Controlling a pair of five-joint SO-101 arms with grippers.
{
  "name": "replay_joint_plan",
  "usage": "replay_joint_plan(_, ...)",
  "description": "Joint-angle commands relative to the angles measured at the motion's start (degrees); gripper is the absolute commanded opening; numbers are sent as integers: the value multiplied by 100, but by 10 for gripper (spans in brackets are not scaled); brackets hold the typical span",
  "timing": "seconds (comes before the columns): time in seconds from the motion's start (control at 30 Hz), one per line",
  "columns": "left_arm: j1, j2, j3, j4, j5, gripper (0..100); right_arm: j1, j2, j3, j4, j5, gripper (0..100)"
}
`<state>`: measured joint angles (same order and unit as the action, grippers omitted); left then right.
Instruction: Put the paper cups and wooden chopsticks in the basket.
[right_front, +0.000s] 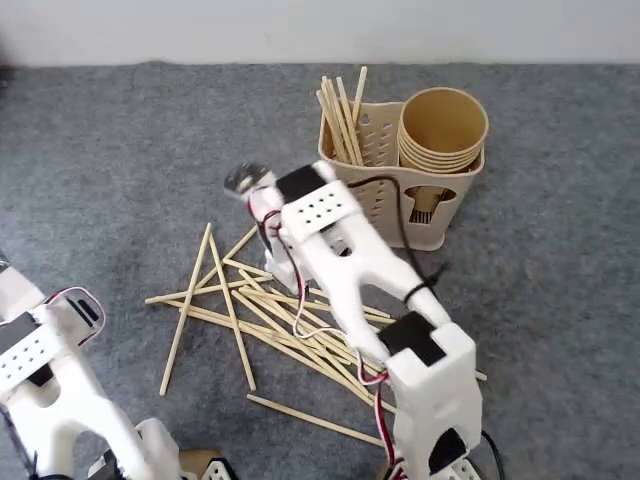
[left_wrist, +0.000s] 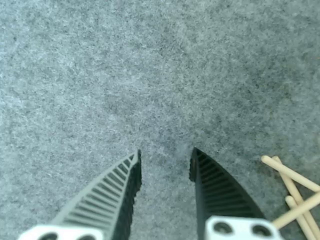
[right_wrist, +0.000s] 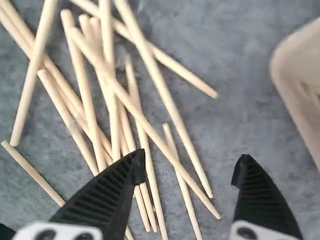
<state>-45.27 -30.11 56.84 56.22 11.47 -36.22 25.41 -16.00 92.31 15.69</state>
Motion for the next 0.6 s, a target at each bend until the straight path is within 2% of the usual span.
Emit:
replay_joint_plan(0.0,44,-35,-48,-97,35,159,-286,57,-281,31,185,290)
replay_joint_plan(0.47,44,-35,-48,-97,35,159,-462,998,-281,-523,229,288)
replay_joint_plan(0.57,44,-35,-48,-97,35,159,-435,1174,-281,-796,229,251)
